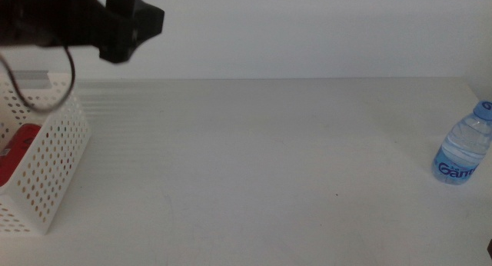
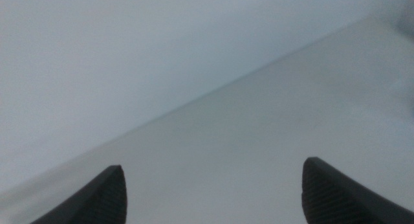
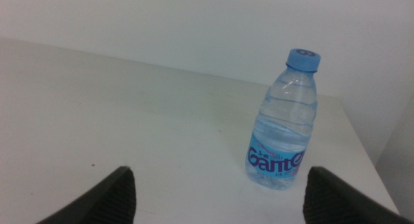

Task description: Use arms to grab the bottles and put them into the dustbin to the left of the table.

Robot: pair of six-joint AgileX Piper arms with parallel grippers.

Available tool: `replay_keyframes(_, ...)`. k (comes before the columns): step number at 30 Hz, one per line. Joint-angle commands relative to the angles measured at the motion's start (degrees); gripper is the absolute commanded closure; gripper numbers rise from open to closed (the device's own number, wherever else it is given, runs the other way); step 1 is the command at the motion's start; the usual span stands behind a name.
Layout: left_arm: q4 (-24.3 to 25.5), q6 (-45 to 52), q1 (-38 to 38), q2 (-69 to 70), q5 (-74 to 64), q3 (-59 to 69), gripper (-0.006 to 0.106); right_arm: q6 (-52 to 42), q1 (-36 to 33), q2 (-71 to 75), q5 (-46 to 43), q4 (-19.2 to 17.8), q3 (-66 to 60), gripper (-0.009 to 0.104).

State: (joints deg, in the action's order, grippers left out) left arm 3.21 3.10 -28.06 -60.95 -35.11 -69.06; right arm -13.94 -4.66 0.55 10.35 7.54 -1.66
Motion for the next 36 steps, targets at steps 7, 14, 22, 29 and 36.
replay_keyframes(7,-5.0,-1.3,-1.2,10.9,15.3,15.7,0.015,-0.9,0.3,1.6,-4.0,-0.4,0.5,0.027)
replay_keyframes(14,-7.9,-1.7,-1.4,20.2,14.8,25.8,0.015,-0.9,0.3,1.6,-4.0,-0.4,0.5,0.027)
replay_keyframes(22,-8.1,-1.7,-9.0,31.1,15.1,36.3,0.015,-0.9,0.3,1.6,-4.0,-0.4,0.5,0.027)
replay_keyframes(29,-8.1,-1.7,-14.1,35.4,18.9,41.7,0.015,-0.9,0.3,1.6,-4.0,-0.4,0.5,0.027)
replay_keyframes(36,-8.0,-1.7,-14.1,35.3,20.7,41.9,0.015,-0.9,0.3,1.6,-4.0,-0.4,0.5,0.027)
